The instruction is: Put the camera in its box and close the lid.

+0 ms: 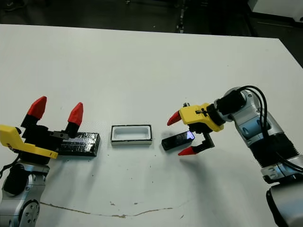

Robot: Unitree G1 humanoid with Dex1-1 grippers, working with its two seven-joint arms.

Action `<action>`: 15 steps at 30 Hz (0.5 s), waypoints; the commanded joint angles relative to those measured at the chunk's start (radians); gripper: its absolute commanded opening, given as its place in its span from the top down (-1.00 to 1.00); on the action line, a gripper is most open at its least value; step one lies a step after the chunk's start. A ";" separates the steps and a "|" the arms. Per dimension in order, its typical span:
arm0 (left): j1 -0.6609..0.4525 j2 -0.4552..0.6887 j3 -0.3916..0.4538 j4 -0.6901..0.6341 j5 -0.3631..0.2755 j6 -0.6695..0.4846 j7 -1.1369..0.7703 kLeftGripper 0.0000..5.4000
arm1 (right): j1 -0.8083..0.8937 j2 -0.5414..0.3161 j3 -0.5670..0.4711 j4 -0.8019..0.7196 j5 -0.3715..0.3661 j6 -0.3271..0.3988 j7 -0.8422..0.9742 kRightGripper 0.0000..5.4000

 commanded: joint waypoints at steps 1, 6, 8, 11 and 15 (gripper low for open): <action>0.005 0.001 -0.003 0.003 0.010 0.004 0.001 -0.99 | 0.010 0.008 0.004 0.016 -0.022 0.000 -0.009 -1.00; 0.009 -0.005 -0.003 -0.002 0.003 0.011 0.008 -0.99 | 0.013 0.023 0.003 0.033 -0.026 -0.005 -0.005 -1.00; 0.009 -0.005 -0.003 -0.002 0.003 0.011 0.009 -0.99 | 0.015 0.024 0.005 0.030 -0.037 0.006 -0.010 -1.00; 0.009 -0.003 -0.004 0.003 0.007 0.002 0.004 -1.00 | 0.023 0.019 0.003 0.009 -0.049 0.020 -0.020 -0.89; 0.009 -0.002 -0.004 0.004 0.006 -0.001 0.001 -1.00 | 0.029 0.020 -0.005 0.009 -0.044 -0.005 -0.016 -0.68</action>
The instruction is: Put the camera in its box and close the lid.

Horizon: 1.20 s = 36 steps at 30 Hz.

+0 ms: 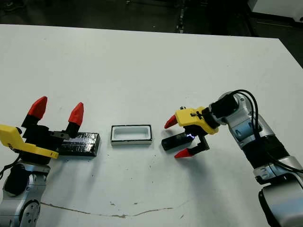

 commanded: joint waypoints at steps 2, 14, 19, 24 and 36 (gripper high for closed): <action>0.008 -0.001 0.000 0.003 0.004 0.001 -0.001 -1.00 | 0.029 -0.011 -0.012 -0.002 -0.011 -0.030 -0.023 -0.56; 0.009 -0.002 0.001 0.006 0.008 0.001 0.002 -1.00 | 0.029 -0.006 -0.024 0.014 0.006 -0.024 -0.018 0.13; 0.008 0.000 0.000 0.006 0.011 0.000 0.001 -1.00 | 0.024 -0.003 -0.032 0.026 0.019 -0.016 -0.013 0.38; 0.008 -0.004 -0.001 0.006 0.007 0.001 0.003 -1.00 | 0.011 -0.002 -0.024 0.027 0.008 0.020 -0.005 0.38; 0.009 -0.005 0.000 0.010 0.013 -0.003 0.005 -1.00 | -0.058 0.017 -0.085 0.056 0.047 0.234 -0.030 0.38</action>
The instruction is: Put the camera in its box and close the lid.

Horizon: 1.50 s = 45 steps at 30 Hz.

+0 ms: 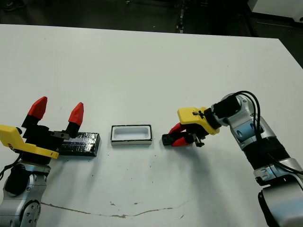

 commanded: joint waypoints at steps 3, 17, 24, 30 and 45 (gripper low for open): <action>0.009 -0.001 0.000 0.008 0.014 -0.001 0.003 -1.00 | -0.080 0.028 -0.092 0.052 0.076 0.100 -0.014 0.38; 0.008 -0.006 -0.003 0.007 0.015 0.002 0.004 -1.00 | -0.219 0.114 -0.154 0.088 0.165 0.237 -0.030 0.38; 0.007 -0.008 -0.002 0.017 0.018 -0.010 -0.002 -1.00 | -0.228 0.191 -0.148 0.092 0.181 0.242 -0.056 0.38; 0.006 -0.013 0.001 0.017 0.019 -0.015 0.002 -1.00 | -0.217 0.263 -0.113 0.091 0.176 0.258 -0.078 0.38; -0.002 -0.004 0.026 0.016 0.000 -0.022 -0.007 -1.00 | -0.108 0.328 -0.050 0.043 0.172 0.276 -0.122 0.38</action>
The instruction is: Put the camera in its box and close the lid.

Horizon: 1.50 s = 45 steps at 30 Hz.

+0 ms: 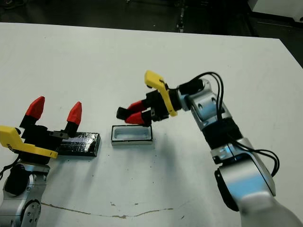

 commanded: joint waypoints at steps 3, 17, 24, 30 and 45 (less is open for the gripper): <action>0.002 0.006 0.006 0.009 0.007 -0.010 -0.004 -1.00 | 0.034 0.011 0.021 -0.018 0.000 0.007 -0.009 0.38; 0.011 0.000 -0.004 0.006 0.014 -0.012 0.002 -1.00 | 0.065 -0.002 0.084 -0.064 -0.051 0.021 -0.043 0.38; 0.011 0.000 -0.004 0.004 0.015 -0.008 0.000 -1.00 | 0.063 -0.018 0.098 -0.067 -0.076 0.011 -0.044 0.38; 0.010 -0.003 -0.004 0.006 0.015 -0.012 0.000 -1.00 | 0.055 -0.027 0.084 -0.031 -0.064 -0.008 -0.025 0.38; 0.007 -0.005 -0.004 0.002 0.017 -0.007 0.001 -1.00 | 0.023 -0.059 0.091 0.020 -0.093 -0.068 0.008 0.38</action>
